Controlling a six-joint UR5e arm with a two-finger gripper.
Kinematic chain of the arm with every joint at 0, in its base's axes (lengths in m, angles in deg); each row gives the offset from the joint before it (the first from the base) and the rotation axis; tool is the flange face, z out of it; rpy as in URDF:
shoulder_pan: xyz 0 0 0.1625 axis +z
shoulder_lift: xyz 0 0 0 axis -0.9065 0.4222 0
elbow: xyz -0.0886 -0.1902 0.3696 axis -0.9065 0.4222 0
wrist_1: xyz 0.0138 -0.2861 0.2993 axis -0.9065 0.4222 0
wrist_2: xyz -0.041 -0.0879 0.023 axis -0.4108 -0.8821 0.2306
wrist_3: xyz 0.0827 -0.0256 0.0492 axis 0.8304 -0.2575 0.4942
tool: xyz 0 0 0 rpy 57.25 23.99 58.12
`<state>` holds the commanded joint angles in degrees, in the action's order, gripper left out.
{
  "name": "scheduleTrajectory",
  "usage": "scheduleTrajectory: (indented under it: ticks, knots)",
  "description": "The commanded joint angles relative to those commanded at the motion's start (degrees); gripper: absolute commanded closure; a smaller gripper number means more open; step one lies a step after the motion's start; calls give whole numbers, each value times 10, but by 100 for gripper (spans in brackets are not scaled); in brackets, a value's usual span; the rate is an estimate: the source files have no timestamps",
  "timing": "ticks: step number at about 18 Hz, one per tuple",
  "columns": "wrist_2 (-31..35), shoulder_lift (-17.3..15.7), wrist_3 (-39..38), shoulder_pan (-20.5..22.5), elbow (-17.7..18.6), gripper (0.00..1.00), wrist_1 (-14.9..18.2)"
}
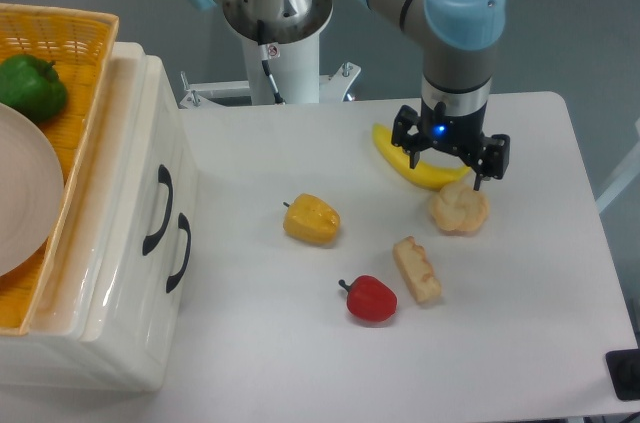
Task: Slide the top white drawer open
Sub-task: 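Lift the gripper away from the banana and move toward the drawers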
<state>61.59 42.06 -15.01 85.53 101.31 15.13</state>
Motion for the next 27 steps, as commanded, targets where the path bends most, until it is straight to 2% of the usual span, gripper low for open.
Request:
scheduleTrajectory:
  ticks: [7, 13, 20, 23, 27]
  knots:
    - [0, -2, -3, -13, 1, 0, 1]
    - [-2, -7, -48, -19, 27, 0, -2]
    - [-3, -3, -154, -68, 33, 0, -1]
    - [-9, -2, -217, -81, 36, 0, -3]
    - [-22, -4, -259, -87, 33, 0, -3]
